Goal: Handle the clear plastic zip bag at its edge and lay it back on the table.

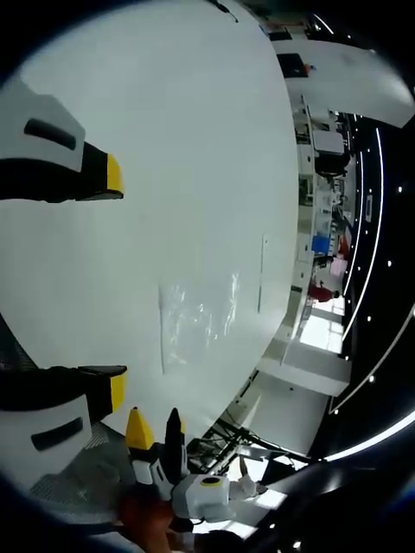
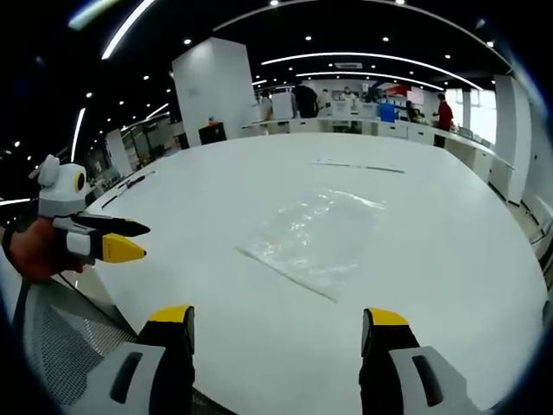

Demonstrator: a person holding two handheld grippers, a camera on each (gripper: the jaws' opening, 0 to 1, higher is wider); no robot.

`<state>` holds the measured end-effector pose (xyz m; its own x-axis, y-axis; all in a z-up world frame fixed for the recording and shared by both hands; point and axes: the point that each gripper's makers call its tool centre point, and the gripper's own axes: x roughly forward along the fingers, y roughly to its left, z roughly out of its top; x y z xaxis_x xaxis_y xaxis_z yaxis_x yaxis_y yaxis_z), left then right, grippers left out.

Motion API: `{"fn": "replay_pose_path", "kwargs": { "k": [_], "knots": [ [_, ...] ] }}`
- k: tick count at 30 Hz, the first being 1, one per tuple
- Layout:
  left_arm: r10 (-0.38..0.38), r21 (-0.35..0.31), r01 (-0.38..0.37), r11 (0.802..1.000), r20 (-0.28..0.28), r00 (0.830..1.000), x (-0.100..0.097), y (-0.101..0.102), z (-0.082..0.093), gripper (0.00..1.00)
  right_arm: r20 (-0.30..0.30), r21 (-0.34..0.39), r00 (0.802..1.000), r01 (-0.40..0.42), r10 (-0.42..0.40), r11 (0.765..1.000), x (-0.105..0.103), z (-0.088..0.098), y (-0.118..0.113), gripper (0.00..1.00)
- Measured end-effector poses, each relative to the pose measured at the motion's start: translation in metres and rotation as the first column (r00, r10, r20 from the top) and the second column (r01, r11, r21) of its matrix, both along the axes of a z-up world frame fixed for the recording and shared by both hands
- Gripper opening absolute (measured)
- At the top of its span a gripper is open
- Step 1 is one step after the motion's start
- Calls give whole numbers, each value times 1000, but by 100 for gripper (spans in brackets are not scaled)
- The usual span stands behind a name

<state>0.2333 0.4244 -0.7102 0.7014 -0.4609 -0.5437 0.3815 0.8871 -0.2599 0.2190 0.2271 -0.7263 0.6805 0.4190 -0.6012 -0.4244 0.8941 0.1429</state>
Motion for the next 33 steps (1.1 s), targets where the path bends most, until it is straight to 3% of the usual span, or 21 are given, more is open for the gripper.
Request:
{"fn": "replay_pose_path", "kwargs": {
  "k": [33],
  "knots": [
    [14, -3, -14, 1000, -12, 1000, 1, 5, -2, 75, -8, 21, 1000, -12, 12, 1000, -2, 2, 4, 77]
  ]
}}
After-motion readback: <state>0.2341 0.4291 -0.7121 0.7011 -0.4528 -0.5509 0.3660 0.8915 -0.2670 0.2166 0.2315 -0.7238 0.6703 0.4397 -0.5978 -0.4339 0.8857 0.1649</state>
